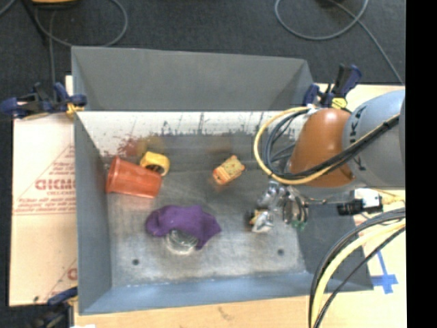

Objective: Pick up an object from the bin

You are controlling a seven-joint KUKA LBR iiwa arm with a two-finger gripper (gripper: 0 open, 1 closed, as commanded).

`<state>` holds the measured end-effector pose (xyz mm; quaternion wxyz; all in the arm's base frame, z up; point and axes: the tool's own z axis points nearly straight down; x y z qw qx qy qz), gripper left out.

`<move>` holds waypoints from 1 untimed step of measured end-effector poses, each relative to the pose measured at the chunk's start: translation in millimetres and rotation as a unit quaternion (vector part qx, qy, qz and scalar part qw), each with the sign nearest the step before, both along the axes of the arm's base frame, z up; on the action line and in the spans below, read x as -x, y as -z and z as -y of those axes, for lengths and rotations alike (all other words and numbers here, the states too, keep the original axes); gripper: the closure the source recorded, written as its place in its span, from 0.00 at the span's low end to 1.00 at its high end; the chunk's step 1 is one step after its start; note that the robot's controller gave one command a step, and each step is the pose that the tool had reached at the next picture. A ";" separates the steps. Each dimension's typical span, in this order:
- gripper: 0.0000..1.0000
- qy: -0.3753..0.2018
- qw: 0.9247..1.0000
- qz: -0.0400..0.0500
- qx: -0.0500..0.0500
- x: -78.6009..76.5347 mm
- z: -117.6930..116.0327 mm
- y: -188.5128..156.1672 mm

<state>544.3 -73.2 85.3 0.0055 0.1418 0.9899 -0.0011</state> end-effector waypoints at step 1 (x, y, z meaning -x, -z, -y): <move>1.00 -0.001 1.000 -0.006 -0.001 3.0 -0.5 -8.7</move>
Offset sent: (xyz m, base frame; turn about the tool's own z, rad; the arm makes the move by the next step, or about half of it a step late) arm -0.0001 -0.0001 0.0022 0.0000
